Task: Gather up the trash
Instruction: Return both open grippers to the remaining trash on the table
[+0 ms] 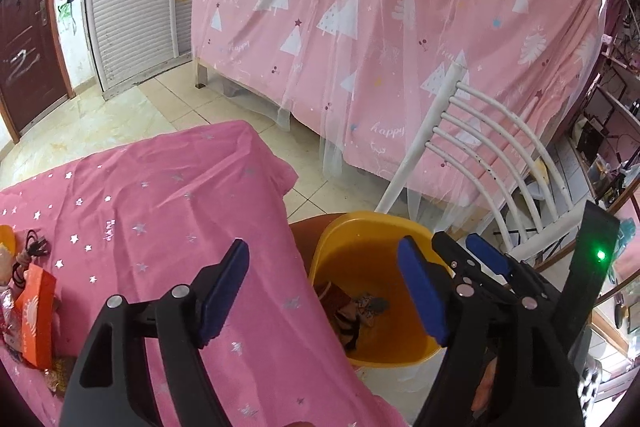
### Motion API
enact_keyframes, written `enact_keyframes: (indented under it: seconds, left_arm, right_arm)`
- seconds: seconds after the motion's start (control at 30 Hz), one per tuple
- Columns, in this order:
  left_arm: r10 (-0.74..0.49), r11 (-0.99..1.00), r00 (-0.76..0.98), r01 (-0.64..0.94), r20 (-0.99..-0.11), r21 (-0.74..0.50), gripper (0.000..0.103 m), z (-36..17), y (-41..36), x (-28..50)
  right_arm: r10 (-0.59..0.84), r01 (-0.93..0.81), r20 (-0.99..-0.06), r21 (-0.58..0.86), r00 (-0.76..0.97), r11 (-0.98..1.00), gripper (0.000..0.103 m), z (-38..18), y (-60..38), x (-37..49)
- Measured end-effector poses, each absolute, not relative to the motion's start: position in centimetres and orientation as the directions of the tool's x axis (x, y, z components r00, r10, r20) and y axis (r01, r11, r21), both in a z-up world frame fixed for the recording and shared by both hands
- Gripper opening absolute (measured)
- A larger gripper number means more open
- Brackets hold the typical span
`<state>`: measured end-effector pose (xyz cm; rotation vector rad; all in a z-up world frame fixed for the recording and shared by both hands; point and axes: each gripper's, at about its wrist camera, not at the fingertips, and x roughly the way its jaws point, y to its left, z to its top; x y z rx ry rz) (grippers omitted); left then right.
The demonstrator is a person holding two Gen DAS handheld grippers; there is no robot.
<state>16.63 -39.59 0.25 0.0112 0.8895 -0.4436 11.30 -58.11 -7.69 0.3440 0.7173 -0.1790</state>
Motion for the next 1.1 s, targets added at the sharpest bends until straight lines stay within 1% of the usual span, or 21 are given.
enact_keyframes:
  seconds: [0.07,0.13,0.17,0.37,0.53,0.73,0.9,1.1]
  left_arm:
    - [-0.369,0.911,0.553,0.375,-0.747,-0.172,0.071,0.6,-39.0,16.5]
    - [-0.363,0.916,0.568,0.363,-0.739,-0.171,0.071,1.1,-37.9,16.3]
    - [-0.359,0.918,0.572,0.357,-0.738,-0.17,0.071,1.2,-37.5,16.3]
    - [-0.338,0.93,0.584,0.327,-0.738,-0.167,0.071,1.7,-34.1,16.0]
    - [-0.321,0.94,0.607,0.294,-0.727,-0.17,0.077,2.4,-29.9,15.8]
    - [-0.281,0.958,0.637,0.234,-0.718,-0.168,0.078,3.2,-25.5,16.5]
    - [-0.229,0.973,0.668,0.185,-0.708,-0.14,0.081,4.0,-22.1,16.9]
    - [-0.176,0.984,0.68,0.14,-0.712,-0.109,0.082,4.7,-17.5,17.6]
  right_arm:
    - [-0.04,0.27,-0.664,0.247,0.747,0.931,0.053,-7.4,-57.7,11.5]
    - [-0.038,0.26,-0.657,0.243,0.753,0.934,0.057,-7.2,-57.4,11.3]
    - [-0.038,0.254,-0.654,0.239,0.756,0.937,0.058,-7.0,-57.1,11.2]
    - [-0.02,0.207,-0.631,0.224,0.775,0.952,0.059,-5.6,-54.8,11.0]
    - [-0.003,0.161,-0.607,0.206,0.795,0.965,0.064,-4.3,-52.1,10.7]
    - [0.03,0.11,-0.599,0.196,0.8,0.974,0.065,-3.6,-48.5,11.5]
    - [0.077,0.049,-0.621,0.183,0.78,0.982,0.065,-3.5,-45.2,12.6]
    - [0.115,-0.037,-0.636,0.135,0.763,0.99,0.065,-3.2,-40.7,13.4]
